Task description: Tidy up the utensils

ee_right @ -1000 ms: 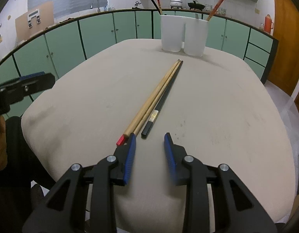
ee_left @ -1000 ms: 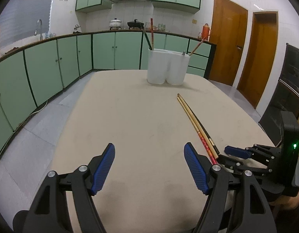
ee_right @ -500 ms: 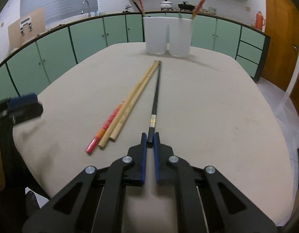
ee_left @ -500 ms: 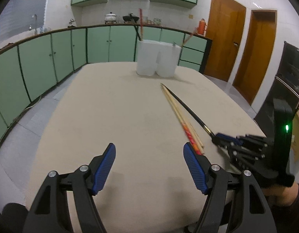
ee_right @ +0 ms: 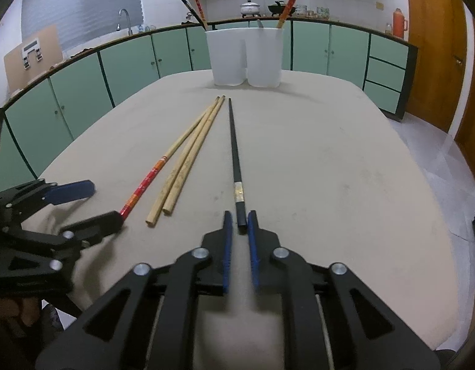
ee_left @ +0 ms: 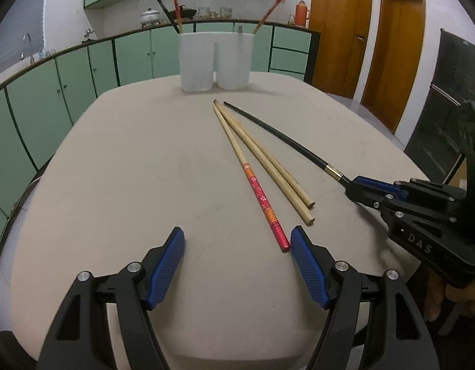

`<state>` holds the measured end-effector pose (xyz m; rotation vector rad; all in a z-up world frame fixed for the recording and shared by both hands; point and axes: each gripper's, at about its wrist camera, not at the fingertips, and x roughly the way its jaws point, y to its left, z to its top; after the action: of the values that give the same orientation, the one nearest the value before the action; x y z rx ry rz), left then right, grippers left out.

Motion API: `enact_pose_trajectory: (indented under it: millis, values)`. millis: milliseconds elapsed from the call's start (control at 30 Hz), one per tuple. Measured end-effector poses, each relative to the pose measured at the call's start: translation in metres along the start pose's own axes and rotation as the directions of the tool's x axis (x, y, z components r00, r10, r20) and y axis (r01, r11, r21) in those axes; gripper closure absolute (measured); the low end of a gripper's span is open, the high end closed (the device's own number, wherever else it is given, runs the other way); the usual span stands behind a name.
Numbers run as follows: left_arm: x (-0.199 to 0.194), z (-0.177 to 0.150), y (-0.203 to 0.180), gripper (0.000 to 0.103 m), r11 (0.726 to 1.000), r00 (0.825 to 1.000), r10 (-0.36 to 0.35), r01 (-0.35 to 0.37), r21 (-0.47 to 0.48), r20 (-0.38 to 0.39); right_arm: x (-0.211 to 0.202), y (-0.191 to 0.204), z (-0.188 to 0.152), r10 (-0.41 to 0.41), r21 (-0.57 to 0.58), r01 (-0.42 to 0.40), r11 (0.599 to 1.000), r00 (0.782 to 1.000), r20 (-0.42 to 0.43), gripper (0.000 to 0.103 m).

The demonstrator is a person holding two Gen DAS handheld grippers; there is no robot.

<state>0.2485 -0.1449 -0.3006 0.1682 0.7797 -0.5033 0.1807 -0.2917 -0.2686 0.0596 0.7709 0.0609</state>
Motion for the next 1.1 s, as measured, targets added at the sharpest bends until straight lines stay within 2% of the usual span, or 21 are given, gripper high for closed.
enact_pose_trajectory:
  millis: [167,200,267,333,400,433,567,667,800,867,900,1033,1100]
  values:
    - [0.004,0.002,-0.005,0.033,1.000,1.000,0.018,-0.018,0.012,0.010,0.006,0.000,0.003,-0.008,0.000,0.008,1.000,1.000,0.011,0.087]
    - [0.005,0.002,-0.005,0.039,0.999,0.999,0.032,-0.032,0.013,0.018,0.007,0.001,0.003,-0.011,-0.001,0.011,1.000,1.000,0.012,0.087]
    - [0.005,0.002,-0.005,0.058,0.998,0.997,0.062,-0.063,0.010,0.037,0.008,0.002,0.004,-0.027,0.002,0.027,1.000,1.000,0.015,0.087]
    - [0.005,0.002,0.000,0.081,0.997,0.996,0.079,-0.078,-0.015,0.049,0.008,0.003,0.003,-0.050,0.001,0.050,0.999,0.998,0.023,0.089]
    - [0.007,0.004,0.006,0.094,0.994,0.994,0.099,-0.097,-0.045,0.054,0.007,0.004,0.000,-0.083,0.013,0.083,0.996,0.996,0.032,0.094]
    - [0.007,0.005,0.009,0.097,0.993,0.992,0.109,-0.106,-0.061,0.056,0.007,0.004,0.000,-0.097,0.022,0.097,0.995,0.995,0.034,0.095]
    - [0.005,0.004,0.022,0.097,0.978,0.981,0.183,-0.175,-0.113,0.061,0.004,0.001,-0.003,-0.177,0.080,0.174,0.982,0.984,0.036,0.095]
    - [0.003,0.004,0.035,0.097,0.966,0.976,0.214,-0.203,-0.161,0.052,0.001,-0.002,-0.007,-0.206,0.106,0.201,0.974,0.978,0.032,0.095]
    - [-0.001,0.003,0.037,0.094,0.973,0.983,0.180,-0.172,-0.151,0.038,-0.002,-0.004,-0.008,-0.152,0.107,0.148,0.983,0.988,0.028,0.090]
    - [-0.002,0.001,0.034,0.083,0.978,0.984,0.175,-0.169,-0.126,0.042,-0.004,-0.002,-0.010,-0.130,0.095,0.127,0.987,0.991,0.028,0.089]
    - [-0.002,0.000,0.034,0.074,0.978,0.983,0.177,-0.171,-0.118,0.045,-0.004,-0.002,-0.011,-0.123,0.093,0.120,0.988,0.992,0.029,0.088]
    - [0.002,0.001,0.035,0.072,0.980,0.983,0.171,-0.163,-0.117,0.060,-0.004,-0.002,-0.013,-0.110,0.091,0.107,0.990,0.993,0.036,0.088]
    - [0.004,0.001,0.036,0.076,0.981,0.984,0.164,-0.155,-0.119,0.070,-0.003,-0.002,-0.013,-0.103,0.085,0.099,0.991,0.994,0.040,0.086]
